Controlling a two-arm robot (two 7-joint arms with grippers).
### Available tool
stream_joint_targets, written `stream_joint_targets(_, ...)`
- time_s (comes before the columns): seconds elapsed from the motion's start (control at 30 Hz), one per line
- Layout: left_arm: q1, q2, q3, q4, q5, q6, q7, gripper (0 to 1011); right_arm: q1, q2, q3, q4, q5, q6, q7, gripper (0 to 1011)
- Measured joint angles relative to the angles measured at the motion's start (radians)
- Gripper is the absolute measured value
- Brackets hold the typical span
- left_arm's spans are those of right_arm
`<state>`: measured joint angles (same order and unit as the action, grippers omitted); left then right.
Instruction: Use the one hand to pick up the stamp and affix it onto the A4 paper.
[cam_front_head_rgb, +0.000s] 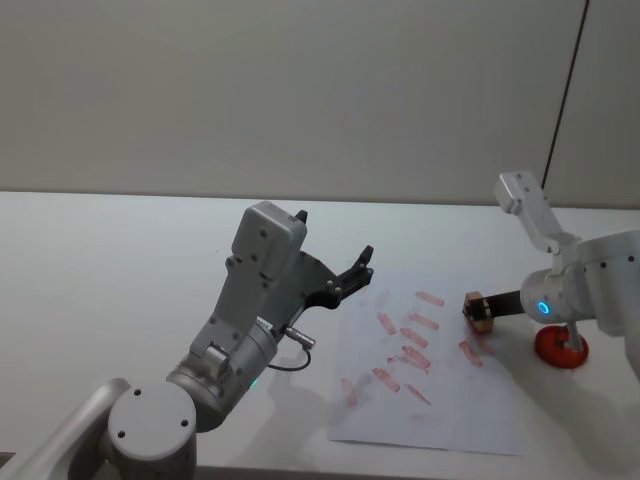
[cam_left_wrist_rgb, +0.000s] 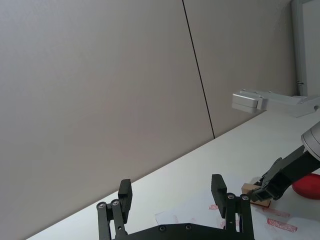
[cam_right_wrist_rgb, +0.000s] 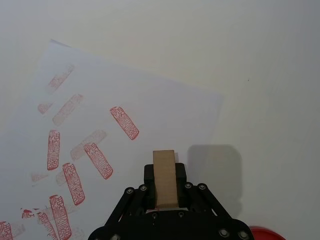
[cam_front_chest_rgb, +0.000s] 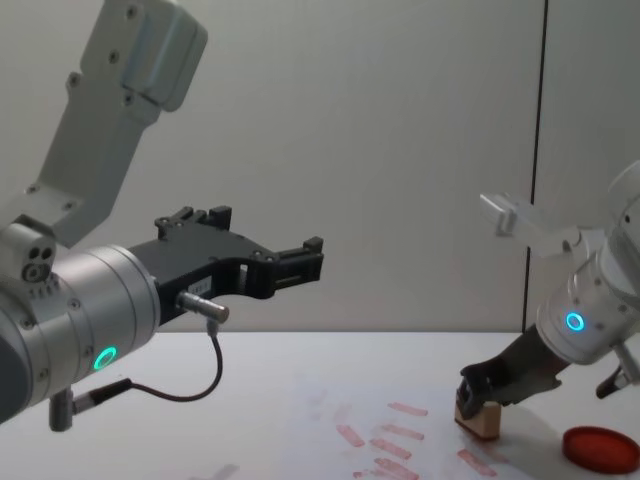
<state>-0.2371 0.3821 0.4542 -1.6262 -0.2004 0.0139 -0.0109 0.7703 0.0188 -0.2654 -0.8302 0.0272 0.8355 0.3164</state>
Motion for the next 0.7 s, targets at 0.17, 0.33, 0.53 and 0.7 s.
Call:
stream_joint_targets(0.17,0.000,0.000,0.000,0.000,0.000,0.000,0.000,1002,-0.011,0.003,0.000,-0.007,0.001,-0.010,-0.001,217)
stream_joint_targets(0.33,0.000,0.000,0.000,0.000,0.000,0.000,0.000,1002,-0.023,0.006,0.001,-0.011,0.006,-0.024,-0.005,217)
stream_joint_targets(0.53,0.000,0.000,0.000,0.000,0.000,0.000,0.000,1002,-0.036,0.009,0.003,-0.012,0.009,-0.041,-0.009,217)
stream_joint_targets(0.7,0.000,0.000,0.000,0.000,0.000,0.000,0.000,1002,-0.045,0.011,0.003,-0.012,0.009,-0.052,-0.011,217)
